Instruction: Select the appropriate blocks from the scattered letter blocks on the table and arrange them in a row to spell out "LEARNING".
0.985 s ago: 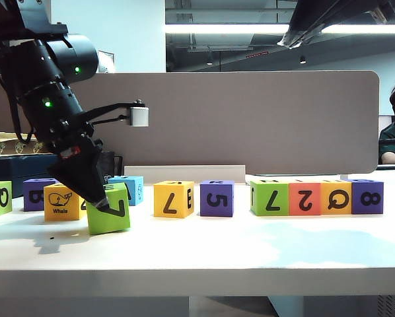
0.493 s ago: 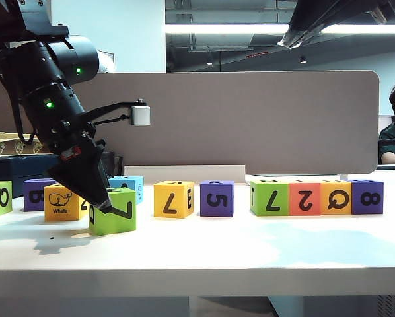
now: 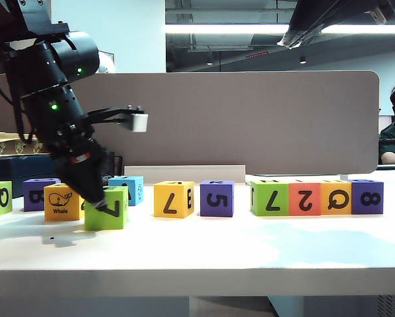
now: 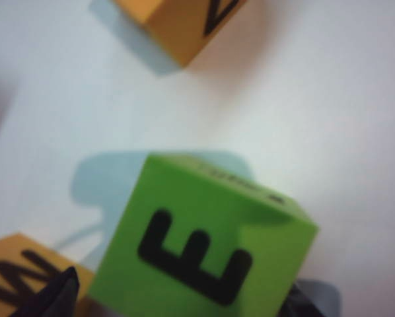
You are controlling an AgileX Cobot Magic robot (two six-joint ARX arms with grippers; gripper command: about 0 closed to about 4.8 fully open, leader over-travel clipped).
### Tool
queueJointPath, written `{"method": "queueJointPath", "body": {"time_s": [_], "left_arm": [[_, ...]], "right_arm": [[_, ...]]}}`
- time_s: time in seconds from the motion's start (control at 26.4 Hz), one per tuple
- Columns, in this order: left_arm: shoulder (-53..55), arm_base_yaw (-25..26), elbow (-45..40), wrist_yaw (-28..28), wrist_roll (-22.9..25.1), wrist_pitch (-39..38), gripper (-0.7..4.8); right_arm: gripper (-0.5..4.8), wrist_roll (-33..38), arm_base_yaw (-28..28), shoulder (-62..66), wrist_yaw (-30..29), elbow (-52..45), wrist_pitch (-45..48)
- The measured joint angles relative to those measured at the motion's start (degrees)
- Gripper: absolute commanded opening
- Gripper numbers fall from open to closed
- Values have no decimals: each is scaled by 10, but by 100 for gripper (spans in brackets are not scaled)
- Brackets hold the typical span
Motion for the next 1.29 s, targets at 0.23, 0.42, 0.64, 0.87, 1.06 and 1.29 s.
{"method": "queueJointPath", "body": {"time_s": [0.23, 0.42, 0.64, 0.87, 1.06, 1.29], "left_arm": [[0, 0, 0, -53, 0, -19, 373], [0, 0, 0, -68, -5, -18, 373], [-9, -6, 0, -69, -70, -28, 374], [-64, -37, 0, -31, -111, -21, 377], [-77, -37, 1, -38, -327, 17, 377], [-75, -37, 0, -71, -506, 19, 377]], "right_arm": [[-1, 0, 0, 0, 0, 0, 0], [-1, 0, 0, 0, 0, 0, 0], [-1, 0, 0, 0, 0, 0, 0], [-1, 0, 0, 0, 0, 0, 1], [-1, 0, 0, 0, 0, 0, 1], [-1, 0, 0, 0, 0, 0, 0]]}}
